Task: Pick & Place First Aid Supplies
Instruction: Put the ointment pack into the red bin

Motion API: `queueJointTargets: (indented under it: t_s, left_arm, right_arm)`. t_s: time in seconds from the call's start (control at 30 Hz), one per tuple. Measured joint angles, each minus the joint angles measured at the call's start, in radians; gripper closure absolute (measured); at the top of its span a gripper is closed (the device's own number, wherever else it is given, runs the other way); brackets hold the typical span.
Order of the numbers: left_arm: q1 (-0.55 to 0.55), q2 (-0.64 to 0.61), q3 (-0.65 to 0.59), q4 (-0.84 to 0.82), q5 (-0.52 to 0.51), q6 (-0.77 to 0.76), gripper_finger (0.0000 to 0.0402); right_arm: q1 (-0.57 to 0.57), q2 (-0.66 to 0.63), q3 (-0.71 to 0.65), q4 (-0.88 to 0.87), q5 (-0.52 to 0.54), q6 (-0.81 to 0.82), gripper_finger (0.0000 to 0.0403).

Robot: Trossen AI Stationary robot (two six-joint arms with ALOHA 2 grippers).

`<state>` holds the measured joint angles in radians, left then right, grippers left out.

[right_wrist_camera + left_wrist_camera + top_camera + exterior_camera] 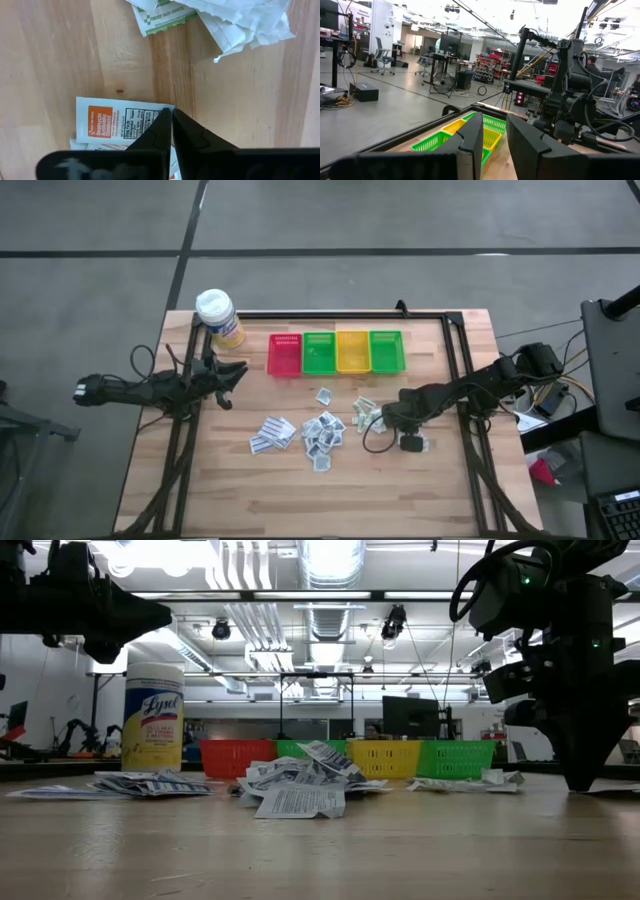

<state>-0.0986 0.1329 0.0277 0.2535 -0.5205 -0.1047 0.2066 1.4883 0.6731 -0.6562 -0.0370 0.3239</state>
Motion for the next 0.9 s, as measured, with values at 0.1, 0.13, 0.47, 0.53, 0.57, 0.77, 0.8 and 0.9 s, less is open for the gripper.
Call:
queueJointTargets:
  t_s: [0.1, 0.13, 0.47, 0.53, 0.57, 0.77, 0.8, 0.9]
  left_arm:
    - [0.0, 0.0, 0.0, 0.0, 0.0, 0.0, 0.0319]
    - [0.0, 0.0, 0.0, 0.0, 0.0, 0.0, 0.0319]
    - [0.0, 0.0, 0.0, 0.0, 0.0, 0.0, 0.0319]
    - [0.0, 0.0, 0.0, 0.0, 0.0, 0.0, 0.0319]
    - [0.0, 0.0, 0.0, 0.0, 0.0, 0.0, 0.0319]
    - [0.0, 0.0, 0.0, 0.0, 0.0, 0.0, 0.0319]
    - [0.0, 0.0, 0.0, 0.0, 0.0, 0.0, 0.0319]
    - [0.0, 0.0, 0.0, 0.0, 0.0, 0.0, 0.0319]
  right_arm:
    - [0.0, -0.003, 0.0, -0.001, 0.0, 0.014, 0.0394]
    - [0.0, -0.006, 0.0, -0.002, 0.0, 0.016, 0.0395]
    - [0.001, -0.039, -0.002, -0.008, -0.03, 0.016, 0.0395]
    - [0.001, -0.037, -0.003, -0.01, -0.026, 0.017, 0.0395]
    - [0.001, -0.036, -0.003, -0.011, -0.026, 0.017, 0.0395]
    - [-0.003, -0.016, -0.002, -0.012, 0.007, 0.046, 0.0394]
    - [-0.005, -0.012, -0.002, -0.012, 0.024, 0.066, 0.0394]
    - [-0.015, -0.003, -0.001, -0.013, 0.049, 0.076, 0.0394]
